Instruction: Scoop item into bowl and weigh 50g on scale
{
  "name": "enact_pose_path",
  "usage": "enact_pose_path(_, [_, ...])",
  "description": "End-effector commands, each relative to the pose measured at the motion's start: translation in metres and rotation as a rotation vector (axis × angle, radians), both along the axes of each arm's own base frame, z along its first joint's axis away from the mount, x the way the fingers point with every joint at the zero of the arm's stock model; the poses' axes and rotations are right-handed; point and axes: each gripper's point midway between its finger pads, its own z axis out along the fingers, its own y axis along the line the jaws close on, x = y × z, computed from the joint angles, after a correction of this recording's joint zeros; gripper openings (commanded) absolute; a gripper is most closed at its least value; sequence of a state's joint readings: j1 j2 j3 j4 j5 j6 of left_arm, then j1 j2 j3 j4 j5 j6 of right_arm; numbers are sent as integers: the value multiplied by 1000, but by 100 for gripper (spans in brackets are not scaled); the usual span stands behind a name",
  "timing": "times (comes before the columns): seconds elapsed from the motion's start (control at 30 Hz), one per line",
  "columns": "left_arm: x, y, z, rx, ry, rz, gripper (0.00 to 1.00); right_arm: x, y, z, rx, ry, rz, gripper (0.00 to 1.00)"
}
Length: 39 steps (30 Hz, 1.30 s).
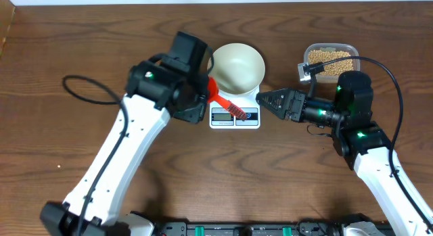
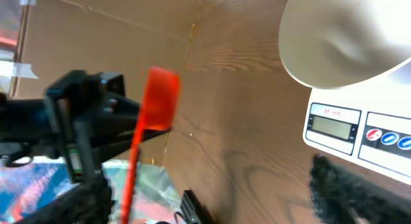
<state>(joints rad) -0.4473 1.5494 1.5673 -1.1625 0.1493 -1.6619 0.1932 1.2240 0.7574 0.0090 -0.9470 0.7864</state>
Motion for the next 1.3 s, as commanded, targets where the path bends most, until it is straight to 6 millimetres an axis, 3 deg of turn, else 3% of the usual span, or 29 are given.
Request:
enact_pose_path(0.0, [1,-1,-12,23,38,64,7,-1,4,10,21,10,12,78])
enact_pose_path(0.17, [4,-9,-16,12,42,76,7,-5,11,9,37,61,14,55])
enact_pose_path(0.37, [4,-14,-15,-17,51,84,7,-12,25,8,30,62,41,54])
enact_pose_path(0.57, [3,-14,-15,-22,55,98,7,-17,38,11,38,70,51,44])
enact_pose_path(1.0, [-1,-21,-15,-60,78,87,7,-22,63,19,51,55,38,40])
enact_pose_path(1.27, [-2,-20,-15,-55,85,84,7,-21,67,14,31,55,13,31])
